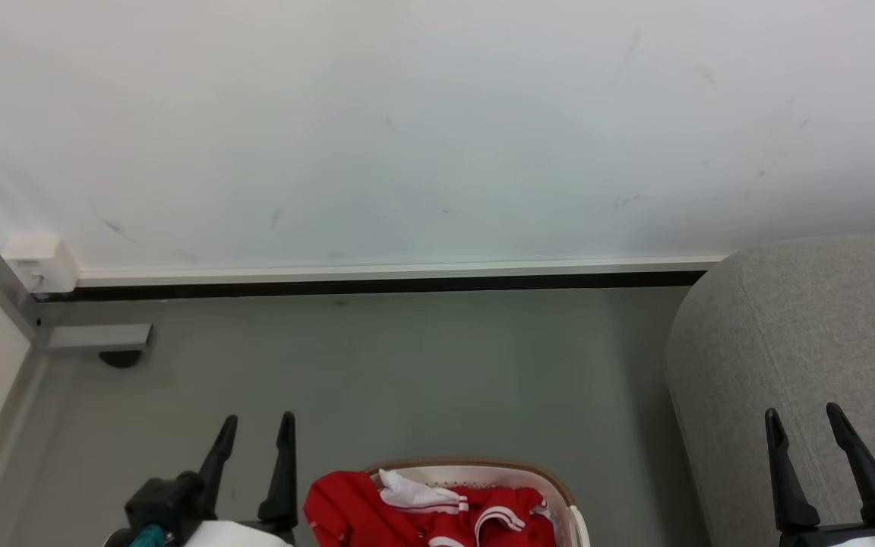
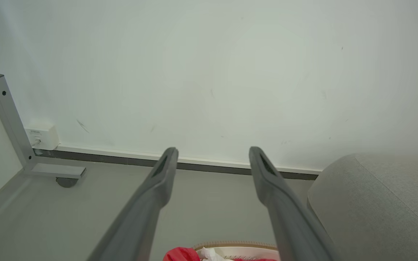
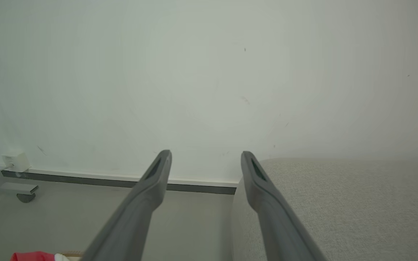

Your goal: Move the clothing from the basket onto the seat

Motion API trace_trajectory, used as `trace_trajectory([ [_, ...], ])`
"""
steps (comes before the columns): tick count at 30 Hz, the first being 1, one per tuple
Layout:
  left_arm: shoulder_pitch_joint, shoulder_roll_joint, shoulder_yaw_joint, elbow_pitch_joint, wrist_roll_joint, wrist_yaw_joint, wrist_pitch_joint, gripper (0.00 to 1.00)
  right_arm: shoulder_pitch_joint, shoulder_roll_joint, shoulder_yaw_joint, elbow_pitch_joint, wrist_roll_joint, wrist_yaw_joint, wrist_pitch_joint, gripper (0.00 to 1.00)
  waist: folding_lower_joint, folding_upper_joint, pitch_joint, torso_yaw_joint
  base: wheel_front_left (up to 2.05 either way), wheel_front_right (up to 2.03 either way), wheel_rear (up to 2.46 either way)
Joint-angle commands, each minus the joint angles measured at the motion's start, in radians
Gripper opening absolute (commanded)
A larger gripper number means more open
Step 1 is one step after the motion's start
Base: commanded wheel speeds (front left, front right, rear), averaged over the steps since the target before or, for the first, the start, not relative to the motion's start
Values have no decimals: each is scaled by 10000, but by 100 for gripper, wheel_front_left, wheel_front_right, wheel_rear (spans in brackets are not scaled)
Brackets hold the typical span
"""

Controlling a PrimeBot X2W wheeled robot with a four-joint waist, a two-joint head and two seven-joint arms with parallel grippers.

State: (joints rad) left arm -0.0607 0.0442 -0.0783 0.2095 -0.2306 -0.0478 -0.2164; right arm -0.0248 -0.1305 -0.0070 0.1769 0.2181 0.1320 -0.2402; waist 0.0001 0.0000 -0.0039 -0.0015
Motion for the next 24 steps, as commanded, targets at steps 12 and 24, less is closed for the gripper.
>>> trace_trajectory([
  [12,146,95,-92,40,1070,26,-316,100,187,107,-199,-73,-1248,-22,-187,100,-1,0,12,-39,0,0,0],
  [24,168,97,-184,98,1793,46,-489,100,236,197,-357,-101,-2152,-24,-250,100,-1,0,54,-65,0,0,0],
])
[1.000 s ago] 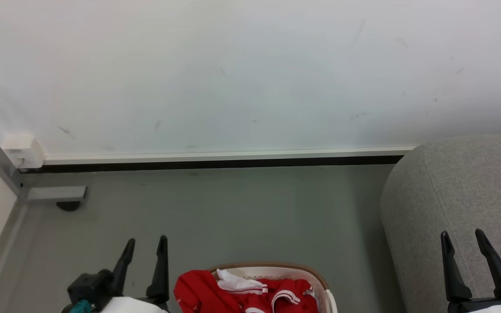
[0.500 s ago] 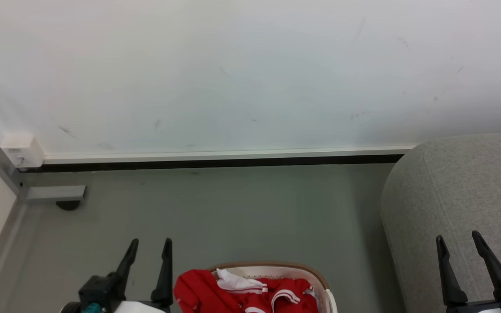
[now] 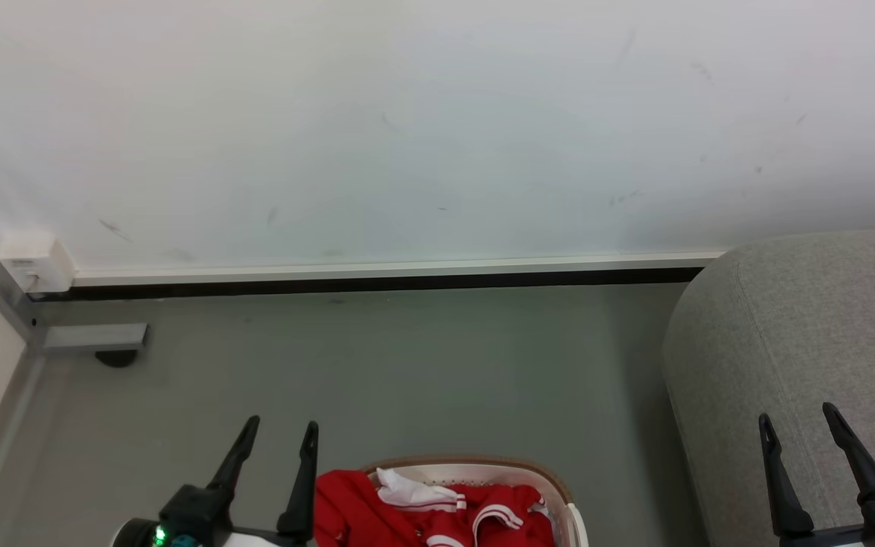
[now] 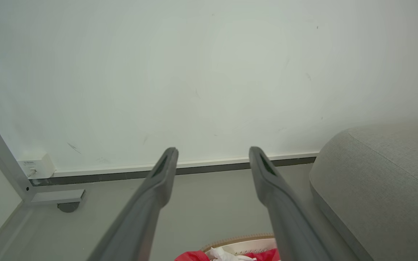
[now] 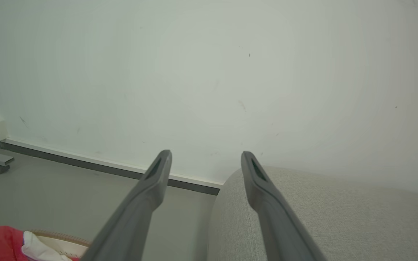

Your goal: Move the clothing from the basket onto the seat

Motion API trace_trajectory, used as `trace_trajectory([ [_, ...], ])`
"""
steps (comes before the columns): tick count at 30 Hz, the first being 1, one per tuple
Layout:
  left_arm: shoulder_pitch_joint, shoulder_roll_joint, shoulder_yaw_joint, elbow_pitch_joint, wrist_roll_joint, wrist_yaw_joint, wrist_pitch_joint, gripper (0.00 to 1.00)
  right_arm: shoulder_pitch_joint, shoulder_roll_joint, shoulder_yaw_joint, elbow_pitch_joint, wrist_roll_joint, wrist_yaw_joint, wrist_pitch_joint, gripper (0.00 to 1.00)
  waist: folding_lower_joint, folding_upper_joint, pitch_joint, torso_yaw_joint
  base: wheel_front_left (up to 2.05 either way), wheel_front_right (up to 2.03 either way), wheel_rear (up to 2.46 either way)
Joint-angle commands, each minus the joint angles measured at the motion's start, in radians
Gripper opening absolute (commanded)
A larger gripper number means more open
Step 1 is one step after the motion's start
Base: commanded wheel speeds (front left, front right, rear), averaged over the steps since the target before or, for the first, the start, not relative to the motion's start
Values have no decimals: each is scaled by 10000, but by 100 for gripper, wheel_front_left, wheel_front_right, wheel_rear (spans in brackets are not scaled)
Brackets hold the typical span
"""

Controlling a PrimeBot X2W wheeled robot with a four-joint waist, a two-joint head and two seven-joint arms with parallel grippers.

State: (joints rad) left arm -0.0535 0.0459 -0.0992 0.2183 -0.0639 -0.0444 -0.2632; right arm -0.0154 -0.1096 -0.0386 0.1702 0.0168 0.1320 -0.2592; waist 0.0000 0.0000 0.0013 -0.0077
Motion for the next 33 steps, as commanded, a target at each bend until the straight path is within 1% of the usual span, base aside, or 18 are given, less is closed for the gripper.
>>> trace_trajectory([
  [1,91,80,30,14,116,12,-18,100,136,-20,-43,-30,-100,-24,-52,100,0,0,6,-6,0,0,0],
  [11,-7,77,60,11,112,-19,-18,100,21,-16,-37,-21,49,-24,-52,100,0,0,120,-64,0,0,0],
  [16,-216,72,-117,254,-70,-166,-17,100,-183,1,-33,-117,74,-24,-52,100,0,0,456,-171,0,0,0],
  [18,-314,69,-344,497,-127,-257,-17,100,-252,-2,-19,-125,95,-24,-52,100,0,0,627,-229,0,0,0],
  [24,-1136,72,-1356,2096,-396,-562,-17,100,-705,79,64,-261,154,-24,-52,100,0,0,1465,-568,0,0,0],
  [25,-1136,72,-1356,2096,-396,-562,-17,100,-705,79,64,-261,154,-24,-52,100,0,0,1465,-568,0,0,0],
  [29,-2008,69,-2163,3282,-443,-698,90,100,-1214,162,143,-386,217,-24,-52,100,0,0,2360,-878,0,0,0],
  [33,-2854,72,-3052,4352,-545,-823,535,100,-1735,283,168,-541,259,-24,-51,100,0,0,3280,-1202,0,0,0],
])
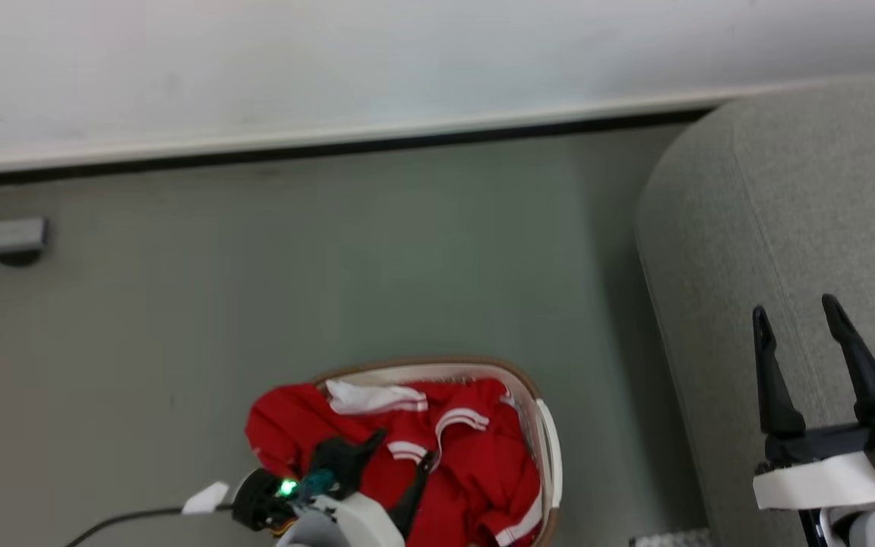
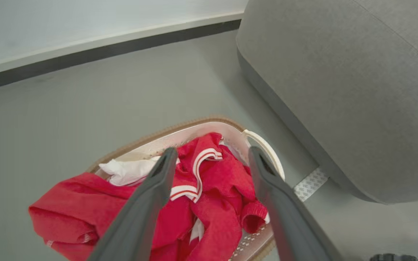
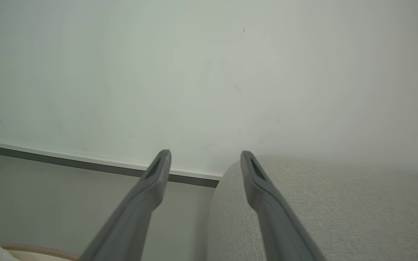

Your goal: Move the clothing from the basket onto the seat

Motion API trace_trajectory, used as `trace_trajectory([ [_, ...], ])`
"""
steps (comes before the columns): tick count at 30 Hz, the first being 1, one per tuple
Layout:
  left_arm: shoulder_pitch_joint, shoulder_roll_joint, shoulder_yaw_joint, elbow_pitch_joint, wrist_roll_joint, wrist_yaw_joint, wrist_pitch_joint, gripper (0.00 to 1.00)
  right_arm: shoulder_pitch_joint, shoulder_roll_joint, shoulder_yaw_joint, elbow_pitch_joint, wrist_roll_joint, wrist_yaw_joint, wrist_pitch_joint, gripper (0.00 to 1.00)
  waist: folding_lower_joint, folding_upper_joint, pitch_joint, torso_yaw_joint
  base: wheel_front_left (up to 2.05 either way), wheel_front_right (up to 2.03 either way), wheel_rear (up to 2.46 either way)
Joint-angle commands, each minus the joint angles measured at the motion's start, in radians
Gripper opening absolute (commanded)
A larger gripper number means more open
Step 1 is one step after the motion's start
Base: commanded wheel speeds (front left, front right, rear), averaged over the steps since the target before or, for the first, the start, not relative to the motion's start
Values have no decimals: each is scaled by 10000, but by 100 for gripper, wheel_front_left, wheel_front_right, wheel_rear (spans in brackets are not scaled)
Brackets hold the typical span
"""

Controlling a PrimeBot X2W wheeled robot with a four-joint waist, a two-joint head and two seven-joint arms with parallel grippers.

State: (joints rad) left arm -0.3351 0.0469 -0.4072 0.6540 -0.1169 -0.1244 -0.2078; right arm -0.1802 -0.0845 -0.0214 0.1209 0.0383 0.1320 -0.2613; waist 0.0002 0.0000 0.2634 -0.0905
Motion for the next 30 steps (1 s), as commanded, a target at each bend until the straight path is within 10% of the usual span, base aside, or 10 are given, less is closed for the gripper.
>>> trace_trajectory([
  [1,-246,63,-207,254,-83,-52,146,100,-211,64,6,-85,61,-24,-30,100,-2,0,891,-455,0,0,0],
  [30,-4236,1567,-5353,3703,-3757,-52,2043,100,-2055,358,29,-1009,1024,-24,-30,100,-2,0,5674,-1833,0,0,0],
])
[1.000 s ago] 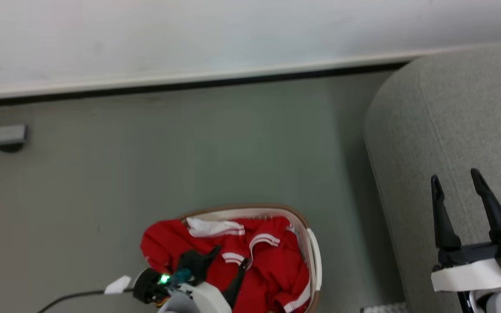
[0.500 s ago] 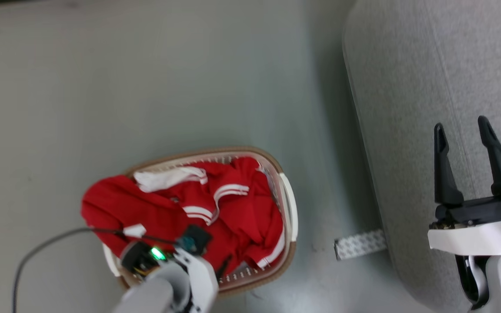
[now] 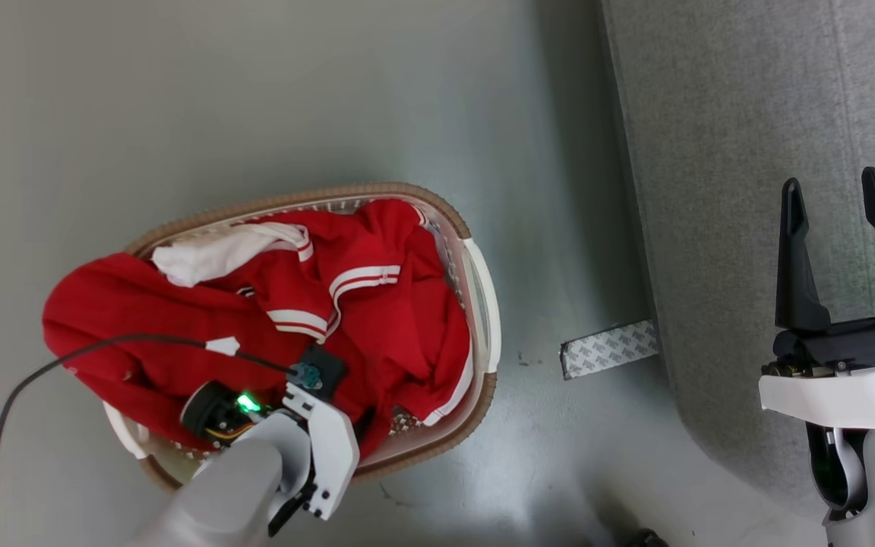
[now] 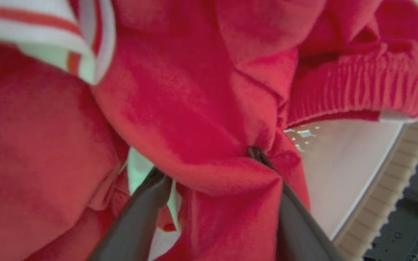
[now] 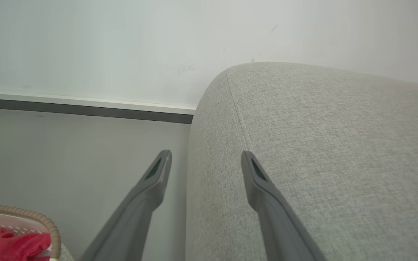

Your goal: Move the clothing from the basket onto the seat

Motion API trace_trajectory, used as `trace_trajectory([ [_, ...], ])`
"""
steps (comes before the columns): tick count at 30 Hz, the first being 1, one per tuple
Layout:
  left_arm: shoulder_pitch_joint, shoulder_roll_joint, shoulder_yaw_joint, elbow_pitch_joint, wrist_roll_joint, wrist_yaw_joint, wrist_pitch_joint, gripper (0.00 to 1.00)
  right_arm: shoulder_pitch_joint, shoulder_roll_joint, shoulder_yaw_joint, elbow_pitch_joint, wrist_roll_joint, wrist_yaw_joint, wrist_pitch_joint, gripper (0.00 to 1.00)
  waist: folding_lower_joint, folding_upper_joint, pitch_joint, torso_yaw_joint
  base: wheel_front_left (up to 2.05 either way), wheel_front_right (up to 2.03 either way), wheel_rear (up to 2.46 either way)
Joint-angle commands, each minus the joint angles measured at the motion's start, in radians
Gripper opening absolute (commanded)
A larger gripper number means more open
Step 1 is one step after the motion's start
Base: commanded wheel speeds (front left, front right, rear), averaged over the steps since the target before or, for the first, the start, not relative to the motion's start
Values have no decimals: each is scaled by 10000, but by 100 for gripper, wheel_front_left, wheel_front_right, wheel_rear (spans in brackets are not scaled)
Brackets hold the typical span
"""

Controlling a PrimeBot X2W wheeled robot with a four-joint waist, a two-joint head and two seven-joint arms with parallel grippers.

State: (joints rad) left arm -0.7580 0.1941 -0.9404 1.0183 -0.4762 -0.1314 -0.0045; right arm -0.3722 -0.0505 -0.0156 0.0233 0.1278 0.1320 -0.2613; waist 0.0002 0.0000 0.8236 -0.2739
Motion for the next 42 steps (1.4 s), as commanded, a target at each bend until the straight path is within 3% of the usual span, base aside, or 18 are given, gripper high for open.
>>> trace_trajectory([
  [1,-83,86,-129,87,-207,19,-96,78,-132,19,-15,-14,127,-24,-31,100,-2,0,70,20,0,0,0],
  [2,-148,60,-242,129,-259,19,-175,15,-127,18,6,4,120,-24,-31,100,-2,0,43,45,0,0,0],
  [3,-140,-7,-388,132,-386,19,-244,0,-130,16,27,28,107,-24,-31,100,-2,0,-8,75,0,0,0],
  [10,-183,-122,-735,134,-1202,18,-1303,0,-22,12,69,208,-25,-24,-31,100,-2,0,-890,367,0,0,0],
  [17,371,-416,-673,-171,-2069,18,-2313,0,694,6,-66,494,-248,-24,-31,100,-2,0,-2778,900,0,0,0],
  [26,1616,-435,-785,-1041,-2595,18,-2525,0,2146,-77,-431,806,-589,-24,-31,100,-2,0,-5473,1857,0,0,0],
  [32,2248,-119,-958,-2246,-2853,50,-2399,0,3060,-153,-526,982,-598,-25,-30,100,-2,0,-6911,2479,0,0,0],
  [42,2782,925,-547,-5272,-3139,1167,-1965,0,3859,-134,-450,1166,-504,-25,-30,100,-2,0,-8300,2849,0,0,0],
])
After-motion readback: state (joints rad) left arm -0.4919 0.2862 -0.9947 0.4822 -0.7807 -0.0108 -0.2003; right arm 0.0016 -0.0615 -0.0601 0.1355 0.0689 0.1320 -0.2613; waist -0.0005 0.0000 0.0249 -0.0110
